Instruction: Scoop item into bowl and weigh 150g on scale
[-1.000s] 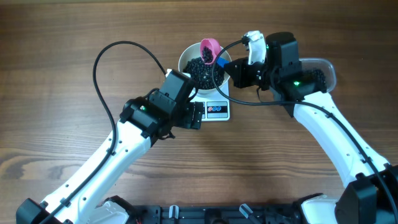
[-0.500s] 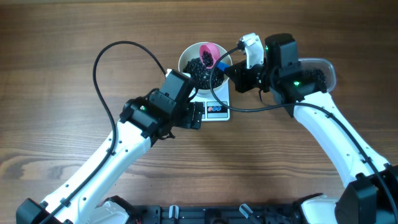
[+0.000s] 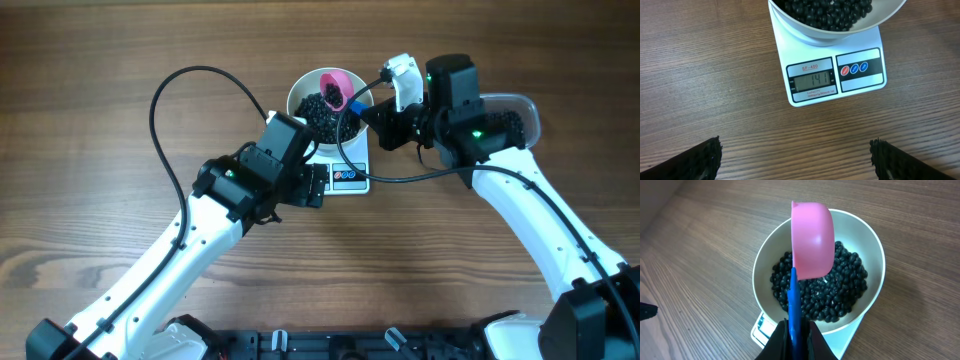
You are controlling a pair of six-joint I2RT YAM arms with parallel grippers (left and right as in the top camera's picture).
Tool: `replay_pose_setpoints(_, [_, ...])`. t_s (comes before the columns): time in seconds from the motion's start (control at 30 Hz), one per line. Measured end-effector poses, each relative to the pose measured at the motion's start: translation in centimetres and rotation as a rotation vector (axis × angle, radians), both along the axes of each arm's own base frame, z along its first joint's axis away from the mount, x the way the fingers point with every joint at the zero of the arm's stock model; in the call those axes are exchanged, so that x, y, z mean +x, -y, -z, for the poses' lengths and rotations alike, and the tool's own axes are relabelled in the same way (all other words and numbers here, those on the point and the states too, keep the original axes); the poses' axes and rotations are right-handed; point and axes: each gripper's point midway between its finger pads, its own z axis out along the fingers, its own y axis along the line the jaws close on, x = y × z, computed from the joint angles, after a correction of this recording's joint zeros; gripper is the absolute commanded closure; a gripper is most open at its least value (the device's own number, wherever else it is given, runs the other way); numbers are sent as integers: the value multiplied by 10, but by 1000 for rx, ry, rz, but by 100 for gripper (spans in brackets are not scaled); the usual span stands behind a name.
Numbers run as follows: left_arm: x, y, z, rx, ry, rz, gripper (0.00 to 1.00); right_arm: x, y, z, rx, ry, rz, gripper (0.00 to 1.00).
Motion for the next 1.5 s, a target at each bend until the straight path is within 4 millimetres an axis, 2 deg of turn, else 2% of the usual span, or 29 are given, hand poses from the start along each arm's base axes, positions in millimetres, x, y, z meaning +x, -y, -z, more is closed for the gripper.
replay_pose_setpoints(0.83, [0, 0, 0, 0, 0, 0, 0, 0, 0, 0, 89, -113, 114, 96])
replay_pose_setpoints(1.13, [0, 0, 0, 0, 0, 0, 0, -3, 1, 3, -25, 6, -25, 96])
replay_pose_setpoints(1.5, [0, 0, 0, 0, 0, 0, 0, -1, 2, 3, -75, 66, -72, 96])
